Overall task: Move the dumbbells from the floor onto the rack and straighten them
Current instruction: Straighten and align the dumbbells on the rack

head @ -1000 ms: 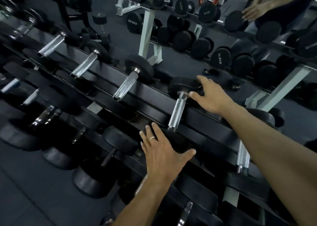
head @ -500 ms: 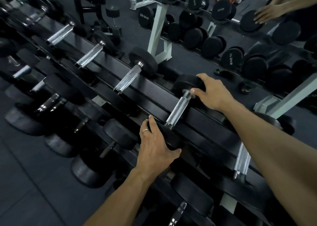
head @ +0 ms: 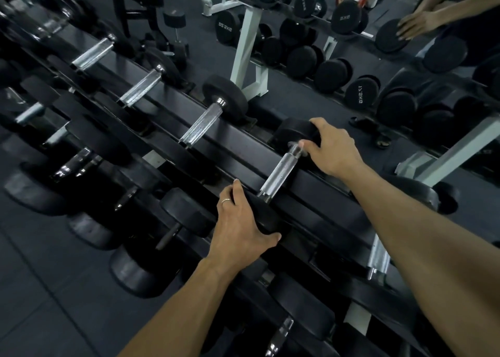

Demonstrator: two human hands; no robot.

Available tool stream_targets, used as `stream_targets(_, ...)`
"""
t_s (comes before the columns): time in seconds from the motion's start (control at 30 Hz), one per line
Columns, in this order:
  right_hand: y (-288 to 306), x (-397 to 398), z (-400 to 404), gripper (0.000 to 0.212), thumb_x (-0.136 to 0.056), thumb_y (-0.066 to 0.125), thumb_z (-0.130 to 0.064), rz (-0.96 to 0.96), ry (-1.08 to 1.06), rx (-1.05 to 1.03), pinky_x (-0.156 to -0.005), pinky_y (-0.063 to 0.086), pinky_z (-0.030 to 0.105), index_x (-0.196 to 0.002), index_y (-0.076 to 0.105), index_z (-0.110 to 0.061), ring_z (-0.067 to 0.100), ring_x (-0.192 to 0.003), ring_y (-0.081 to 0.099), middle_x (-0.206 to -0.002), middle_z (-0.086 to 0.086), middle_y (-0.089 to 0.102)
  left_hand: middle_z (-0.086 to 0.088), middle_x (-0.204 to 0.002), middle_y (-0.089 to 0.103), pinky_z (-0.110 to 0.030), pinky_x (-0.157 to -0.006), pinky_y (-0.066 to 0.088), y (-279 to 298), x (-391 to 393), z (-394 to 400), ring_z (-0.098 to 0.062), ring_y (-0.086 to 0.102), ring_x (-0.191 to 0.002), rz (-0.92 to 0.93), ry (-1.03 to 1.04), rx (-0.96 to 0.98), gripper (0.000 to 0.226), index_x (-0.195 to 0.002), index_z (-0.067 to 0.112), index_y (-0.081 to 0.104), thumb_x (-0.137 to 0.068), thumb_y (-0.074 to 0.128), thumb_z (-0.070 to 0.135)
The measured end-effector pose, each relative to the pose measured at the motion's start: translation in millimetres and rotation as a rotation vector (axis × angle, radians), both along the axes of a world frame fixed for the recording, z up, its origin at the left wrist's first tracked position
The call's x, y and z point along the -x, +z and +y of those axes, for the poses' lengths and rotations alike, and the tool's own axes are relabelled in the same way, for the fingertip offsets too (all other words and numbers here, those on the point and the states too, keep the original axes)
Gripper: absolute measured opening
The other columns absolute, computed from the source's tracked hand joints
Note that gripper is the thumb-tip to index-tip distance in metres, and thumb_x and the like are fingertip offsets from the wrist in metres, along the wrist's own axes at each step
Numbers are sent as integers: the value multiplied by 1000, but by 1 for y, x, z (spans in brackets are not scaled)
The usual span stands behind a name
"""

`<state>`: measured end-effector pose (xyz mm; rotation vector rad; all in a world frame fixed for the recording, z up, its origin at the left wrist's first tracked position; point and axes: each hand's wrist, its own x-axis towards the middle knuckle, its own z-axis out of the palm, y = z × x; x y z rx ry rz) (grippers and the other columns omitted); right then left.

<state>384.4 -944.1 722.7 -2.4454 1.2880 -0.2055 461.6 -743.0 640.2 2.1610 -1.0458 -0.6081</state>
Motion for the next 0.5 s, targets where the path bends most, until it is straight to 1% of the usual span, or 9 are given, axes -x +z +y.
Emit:
stream_targets(0.17, -9, 1, 0, 51, -96, 59, -33, -75, -34, -51, -94, 41, 35, -142, 41, -19, 31, -117, 56, -127, 10, 61, -5, -157, 5, -41, -114, 34, -3, 3, 2, -27, 14, -146, -53, 18, -2, 134, -151, 19, -1, -56, 87, 50)
stream_targets(0.3, -8, 7, 5, 57, -96, 58, -31, -52, -61, -87, -100, 43, 40, -145, 34, -18, 32, -120, 54, -134, 13, 55, -14, -159, 6, -43, -118, 26, 0, 8, 3, -31, 9, -148, -122, 14, -43, 133, -152, 13, -5, -61, 84, 53)
stream_targets(0.4, -7, 28, 19, 74, -94, 61, -29, -3, -40, -55, -105, 40, 41, -154, 19, -18, 34, -127, 49, -147, 14, 43, -19, -160, 1, -44, -122, 11, 6, 15, 7, -31, -3, -149, -163, 18, -38, 127, -152, 8, -8, -70, 77, 56)
stream_targets(0.43, -6, 37, 23, 76, -94, 61, -30, 32, -22, -32, -105, 40, 42, -154, 17, -17, 35, -129, 47, -150, 14, 40, -19, -161, -1, -43, -122, 4, 9, 20, 9, -30, -8, -149, -202, 12, -28, 123, -152, 6, -8, -74, 72, 59)
stream_targets(0.5, 2, 58, 28, 74, -94, 60, -31, 93, 6, 34, -104, 41, 45, -154, 20, -16, 38, -130, 46, -151, 15, 40, -19, -161, -3, -44, -120, -7, 15, 34, 12, -30, -14, -148, -291, -22, 15, 113, -153, 5, -5, -80, 60, 64)
